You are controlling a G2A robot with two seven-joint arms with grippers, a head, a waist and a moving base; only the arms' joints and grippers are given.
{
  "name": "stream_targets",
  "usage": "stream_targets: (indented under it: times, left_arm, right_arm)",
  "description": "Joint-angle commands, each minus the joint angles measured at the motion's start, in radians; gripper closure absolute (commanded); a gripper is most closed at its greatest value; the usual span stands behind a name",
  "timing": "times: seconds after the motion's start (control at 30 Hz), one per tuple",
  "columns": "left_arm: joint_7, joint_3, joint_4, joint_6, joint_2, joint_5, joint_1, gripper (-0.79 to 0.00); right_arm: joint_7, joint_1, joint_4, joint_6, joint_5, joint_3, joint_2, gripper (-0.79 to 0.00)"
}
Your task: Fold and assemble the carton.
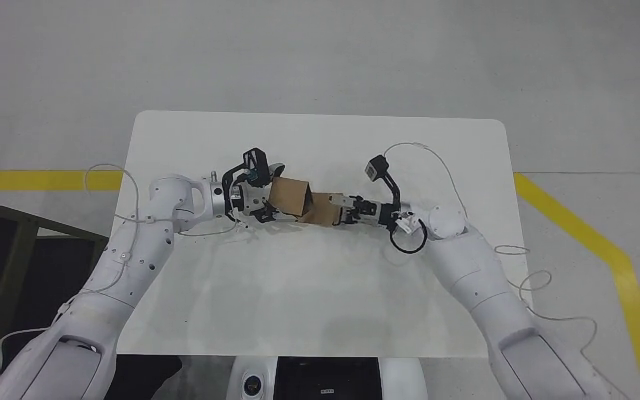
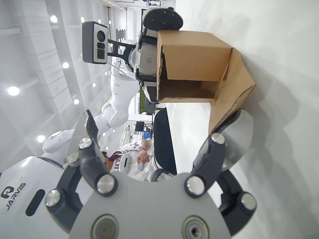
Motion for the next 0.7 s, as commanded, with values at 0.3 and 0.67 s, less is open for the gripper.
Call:
stream_targets:
  times: [0.3,0.67]
  left_arm:
    - [0.013,-0.003,-0.004,0.0,0.0,0.02,0.002,-0.785]
    - [0.017,-0.001,-0.006,0.0,-0.002,0.028,0.003,-0.785]
  right_arm:
    - [0.006,0.036,0.008,-0.047,0.048,-0.029,-0.026,-0.785]
    - [0.021,0.072,0.041,-0.066,0.1,-0.066,-0.058,-0.785]
